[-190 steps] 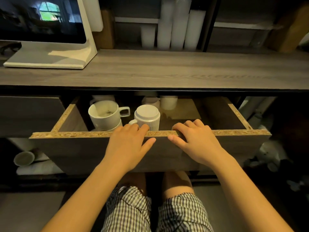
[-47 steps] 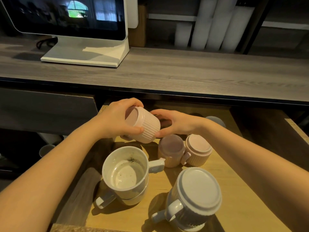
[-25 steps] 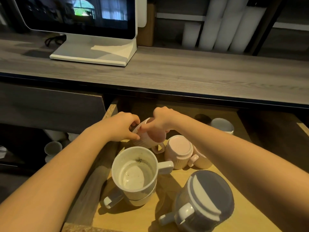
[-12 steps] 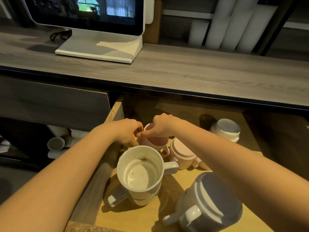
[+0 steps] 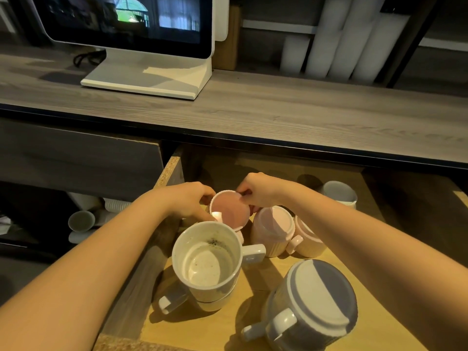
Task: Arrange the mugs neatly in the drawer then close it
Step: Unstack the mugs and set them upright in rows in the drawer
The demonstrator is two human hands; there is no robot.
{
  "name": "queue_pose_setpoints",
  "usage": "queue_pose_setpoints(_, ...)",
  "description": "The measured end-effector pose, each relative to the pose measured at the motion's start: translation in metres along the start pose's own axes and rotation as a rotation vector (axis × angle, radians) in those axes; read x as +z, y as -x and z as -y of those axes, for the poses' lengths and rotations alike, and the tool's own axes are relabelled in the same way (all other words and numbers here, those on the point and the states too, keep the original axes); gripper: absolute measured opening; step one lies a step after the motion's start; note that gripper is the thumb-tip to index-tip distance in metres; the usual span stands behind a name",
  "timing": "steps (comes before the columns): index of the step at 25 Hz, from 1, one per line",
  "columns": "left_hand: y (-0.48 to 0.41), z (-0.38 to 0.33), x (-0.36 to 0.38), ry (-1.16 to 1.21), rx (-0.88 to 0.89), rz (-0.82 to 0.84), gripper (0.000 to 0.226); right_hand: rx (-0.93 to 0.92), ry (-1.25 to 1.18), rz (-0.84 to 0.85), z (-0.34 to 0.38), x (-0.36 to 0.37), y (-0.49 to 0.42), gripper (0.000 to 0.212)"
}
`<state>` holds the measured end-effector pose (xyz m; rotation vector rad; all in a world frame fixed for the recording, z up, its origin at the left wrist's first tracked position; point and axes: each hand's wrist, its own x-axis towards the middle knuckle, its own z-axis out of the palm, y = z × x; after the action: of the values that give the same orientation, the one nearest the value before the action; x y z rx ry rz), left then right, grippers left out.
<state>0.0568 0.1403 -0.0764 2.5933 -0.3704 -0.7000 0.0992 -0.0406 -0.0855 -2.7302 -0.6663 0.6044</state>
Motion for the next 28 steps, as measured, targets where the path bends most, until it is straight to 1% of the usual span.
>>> queue_pose_setpoints(3,0.001,-0.001,-0.002,0.016,-0.024,-0.021,0.074,0.032,-0.03,-0.004,0.002,0.0,-0.004,0.029)
queue_pose_setpoints(5,0.002,-0.001,-0.005,0.059,-0.04,-0.073,0.077,0.082,-0.092,0.004,0.005,-0.001,-0.007,0.028)
queue_pose_setpoints(7,0.002,0.001,-0.008,0.064,-0.041,-0.14,0.07,0.136,-0.162,0.007,0.011,0.0,-0.011,0.027)
queue_pose_setpoints(10,0.001,0.002,-0.008,-0.021,-0.058,-0.196,0.05,0.226,-0.233,-0.016,0.022,0.003,-0.018,0.026)
queue_pose_setpoints(12,-0.001,0.002,-0.007,-0.062,-0.093,-0.209,0.045,0.259,-0.27,-0.025,0.029,0.005,-0.025,0.025)
queue_pose_setpoints(15,-0.004,0.001,-0.004,-0.096,-0.13,-0.211,0.043,0.272,-0.287,-0.026,0.034,0.006,-0.032,0.025)
queue_pose_setpoints(18,-0.006,0.001,-0.001,-0.094,-0.138,-0.203,0.03,0.289,-0.299,-0.034,0.033,0.007,-0.032,0.024)
queue_pose_setpoints(20,-0.006,0.0,0.0,-0.088,-0.153,-0.207,0.026,0.289,-0.292,-0.039,0.032,0.007,-0.031,0.023)
queue_pose_setpoints(23,-0.003,-0.003,0.0,-0.094,-0.138,-0.212,0.029,0.27,-0.282,-0.04,0.027,0.0,-0.023,0.023)
queue_pose_setpoints(26,0.003,-0.01,-0.003,-0.102,-0.095,-0.205,0.04,0.183,-0.14,-0.069,0.015,-0.015,0.004,0.022)
queue_pose_setpoints(28,0.007,-0.024,-0.005,-0.061,-0.046,-0.227,0.046,0.119,-0.023,-0.093,-0.002,-0.025,0.03,0.022)
